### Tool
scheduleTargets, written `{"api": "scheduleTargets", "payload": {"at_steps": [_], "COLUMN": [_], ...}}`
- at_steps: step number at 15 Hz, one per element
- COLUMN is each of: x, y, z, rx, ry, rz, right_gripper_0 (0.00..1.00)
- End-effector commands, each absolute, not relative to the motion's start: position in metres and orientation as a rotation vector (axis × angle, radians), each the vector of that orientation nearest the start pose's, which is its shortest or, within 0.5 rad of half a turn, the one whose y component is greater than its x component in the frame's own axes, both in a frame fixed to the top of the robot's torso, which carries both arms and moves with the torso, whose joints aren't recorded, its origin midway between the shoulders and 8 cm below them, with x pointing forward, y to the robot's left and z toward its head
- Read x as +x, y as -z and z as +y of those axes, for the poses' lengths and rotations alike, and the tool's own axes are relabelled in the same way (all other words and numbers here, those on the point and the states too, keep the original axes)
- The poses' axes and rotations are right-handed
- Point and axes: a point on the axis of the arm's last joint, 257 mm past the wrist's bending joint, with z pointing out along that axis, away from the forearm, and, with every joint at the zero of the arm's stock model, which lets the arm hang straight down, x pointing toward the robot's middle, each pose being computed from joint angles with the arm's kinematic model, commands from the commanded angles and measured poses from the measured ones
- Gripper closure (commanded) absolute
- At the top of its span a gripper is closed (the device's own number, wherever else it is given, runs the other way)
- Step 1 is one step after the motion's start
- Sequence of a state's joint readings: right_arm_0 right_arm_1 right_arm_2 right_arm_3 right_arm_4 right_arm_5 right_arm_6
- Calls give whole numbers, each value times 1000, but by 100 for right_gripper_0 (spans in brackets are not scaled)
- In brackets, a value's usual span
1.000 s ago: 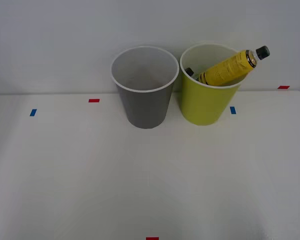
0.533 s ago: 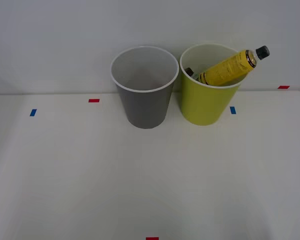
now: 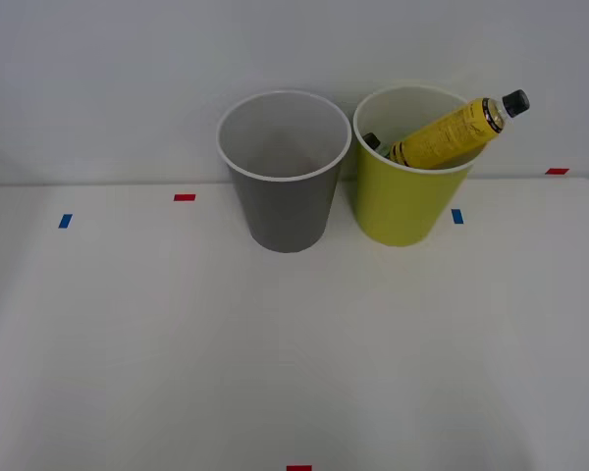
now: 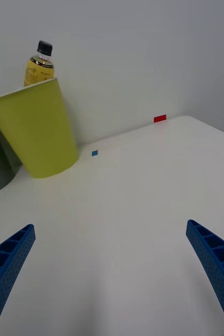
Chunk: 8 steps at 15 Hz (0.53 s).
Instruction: Put cans in the gray bin, plastic bottles in the light green bin
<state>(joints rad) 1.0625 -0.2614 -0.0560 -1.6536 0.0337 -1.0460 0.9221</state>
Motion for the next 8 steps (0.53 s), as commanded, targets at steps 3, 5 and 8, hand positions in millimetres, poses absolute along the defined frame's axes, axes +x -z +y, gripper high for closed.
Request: {"api": "scheduleTargets", "payload": {"at_steps": [3,5,8], "x": [147,146,146], "y": [268,268,268], "z": [-359,-360,-360], "rx": [232,230,228], "ry": [-177,-174,-172], "rz": [1469,1471,1472], "right_gripper_0": [0,0,0]}}
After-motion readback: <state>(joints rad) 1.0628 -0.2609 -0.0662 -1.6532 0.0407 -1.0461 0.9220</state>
